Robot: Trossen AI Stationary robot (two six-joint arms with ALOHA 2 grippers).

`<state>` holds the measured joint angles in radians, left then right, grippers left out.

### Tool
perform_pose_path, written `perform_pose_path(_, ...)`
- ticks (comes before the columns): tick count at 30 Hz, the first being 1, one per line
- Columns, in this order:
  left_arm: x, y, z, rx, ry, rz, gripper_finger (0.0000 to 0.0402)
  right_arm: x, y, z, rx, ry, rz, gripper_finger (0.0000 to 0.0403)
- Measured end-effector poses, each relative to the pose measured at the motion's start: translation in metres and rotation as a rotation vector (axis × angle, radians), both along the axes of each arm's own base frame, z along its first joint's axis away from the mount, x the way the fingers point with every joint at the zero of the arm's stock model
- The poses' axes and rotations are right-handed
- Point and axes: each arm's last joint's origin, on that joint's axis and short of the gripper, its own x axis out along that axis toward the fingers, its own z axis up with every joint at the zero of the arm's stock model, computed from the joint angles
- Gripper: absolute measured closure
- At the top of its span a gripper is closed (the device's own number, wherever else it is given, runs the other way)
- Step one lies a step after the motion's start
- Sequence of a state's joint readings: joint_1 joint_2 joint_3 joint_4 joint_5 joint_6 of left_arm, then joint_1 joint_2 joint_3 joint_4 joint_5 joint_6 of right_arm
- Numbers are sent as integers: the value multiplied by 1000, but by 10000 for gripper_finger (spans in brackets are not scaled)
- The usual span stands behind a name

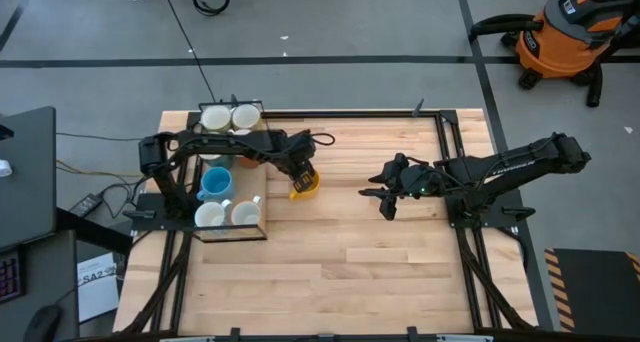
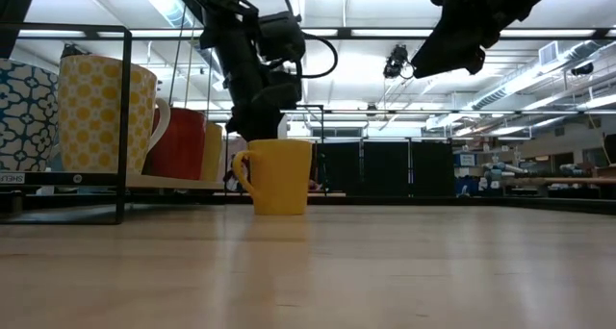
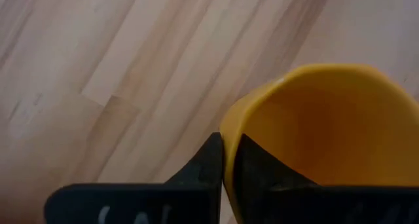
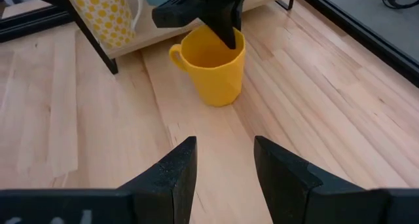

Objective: Place coffee mugs
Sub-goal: Put the yellow mug on the shelf

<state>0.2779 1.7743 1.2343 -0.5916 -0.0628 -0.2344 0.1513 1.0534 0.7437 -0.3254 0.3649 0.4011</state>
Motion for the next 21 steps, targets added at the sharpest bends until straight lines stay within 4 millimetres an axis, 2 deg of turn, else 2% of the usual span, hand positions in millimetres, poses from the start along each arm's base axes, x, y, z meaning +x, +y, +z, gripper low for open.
perform_pose_path(5, -3, -1, 9, 19, 25, -20, 374, 0, 0, 0, 0, -3, 0, 245)
perform_pose_path(12, -5, -1, 46, 60, -7, -89, 374, 1, 0, 1, 2, -14, 0, 245)
perform_pose_path(16, -13, -4, 68, 88, -11, -141, 374, 1, 0, 1, 2, -13, 0, 245)
perform_pose_path(21, -33, -8, 89, 116, 0, -166, 374, 1, 0, 1, 2, -16, 0, 245)
